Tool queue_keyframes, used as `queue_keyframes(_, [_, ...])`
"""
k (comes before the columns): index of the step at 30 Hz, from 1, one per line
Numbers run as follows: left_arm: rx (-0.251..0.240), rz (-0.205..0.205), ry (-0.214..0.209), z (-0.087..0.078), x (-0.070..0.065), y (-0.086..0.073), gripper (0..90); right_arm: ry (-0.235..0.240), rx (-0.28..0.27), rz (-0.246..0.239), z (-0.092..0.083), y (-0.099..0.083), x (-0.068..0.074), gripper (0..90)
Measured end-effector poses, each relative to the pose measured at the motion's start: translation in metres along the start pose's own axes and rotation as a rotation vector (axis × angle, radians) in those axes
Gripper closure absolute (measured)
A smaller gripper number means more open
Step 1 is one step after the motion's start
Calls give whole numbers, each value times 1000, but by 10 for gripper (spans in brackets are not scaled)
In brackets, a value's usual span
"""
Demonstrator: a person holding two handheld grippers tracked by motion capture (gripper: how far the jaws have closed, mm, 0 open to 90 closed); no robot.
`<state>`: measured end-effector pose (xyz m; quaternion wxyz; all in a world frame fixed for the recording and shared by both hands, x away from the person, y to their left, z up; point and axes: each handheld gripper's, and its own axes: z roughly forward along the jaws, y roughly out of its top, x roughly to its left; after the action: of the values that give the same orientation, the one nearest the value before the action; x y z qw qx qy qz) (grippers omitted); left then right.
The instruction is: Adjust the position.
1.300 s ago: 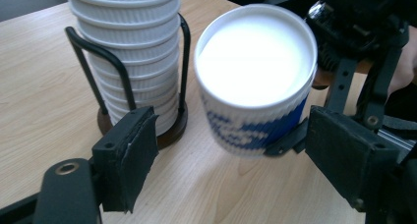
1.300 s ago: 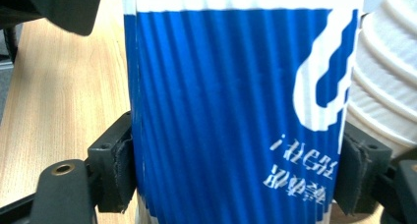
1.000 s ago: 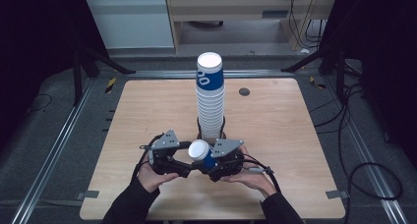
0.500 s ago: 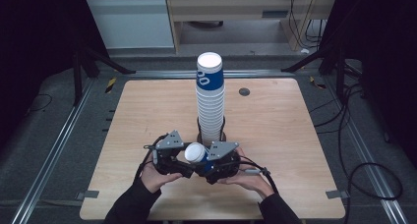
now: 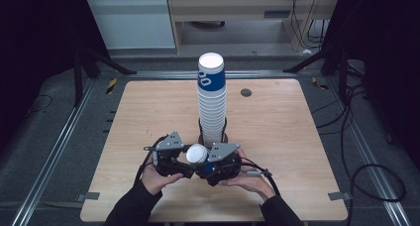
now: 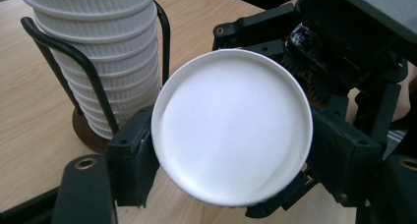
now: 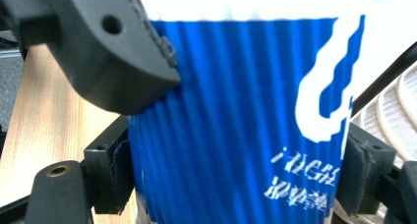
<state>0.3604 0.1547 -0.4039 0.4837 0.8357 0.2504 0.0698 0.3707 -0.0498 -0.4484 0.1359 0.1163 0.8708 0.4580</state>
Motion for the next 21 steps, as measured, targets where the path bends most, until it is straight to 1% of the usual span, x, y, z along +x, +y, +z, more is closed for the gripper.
queue_keyframes(2, [3, -2, 4, 0, -1, 0, 266, 2, 2, 4, 0, 0, 0, 186])
queue_keyframes(5, [-1, 7, 13, -1, -2, 1, 268, -5, 3, 5, 0, 0, 0, 172])
queue_keyframes(9, [-17, -2, 16, -5, 0, 2, 270, -10, -15, 24, -1, 1, -1, 134])
queue_keyframes(10, [-17, -2, 16, -5, 0, 2, 270, -10, -15, 24, -1, 1, -1, 134])
queue_keyframes(11, [-20, -4, 15, -7, 1, 2, 270, -9, -12, 28, -2, 1, -1, 112])
queue_keyframes(13, [-36, -7, 15, -12, 3, 3, 270, -16, -12, 27, -4, 2, -1, 99])
queue_keyframes(14, [-36, -7, 15, -12, 3, 3, 270, -22, -21, 29, -5, 2, -2, 98])
queue_keyframes(15, [-52, -10, 12, -16, 4, 4, 270, -26, -32, 36, -7, 3, -3, 94])
queue_keyframes(17, [-70, -14, 14, -20, 6, 4, 270, -28, -62, 57, -13, 3, -5, 87])
queue_keyframes(18, [-70, -14, 14, -20, 6, 4, 270, -28, -62, 57, -13, 3, -5, 87])
queue_keyframes(20, [-83, -17, 8, -23, 8, 4, 271, -23, -89, 75, -20, 2, -9, 73])
queue_keyframes(21, [-89, -15, 12, -25, 8, 5, 271, -26, -94, 76, -22, 1, -9, 72])
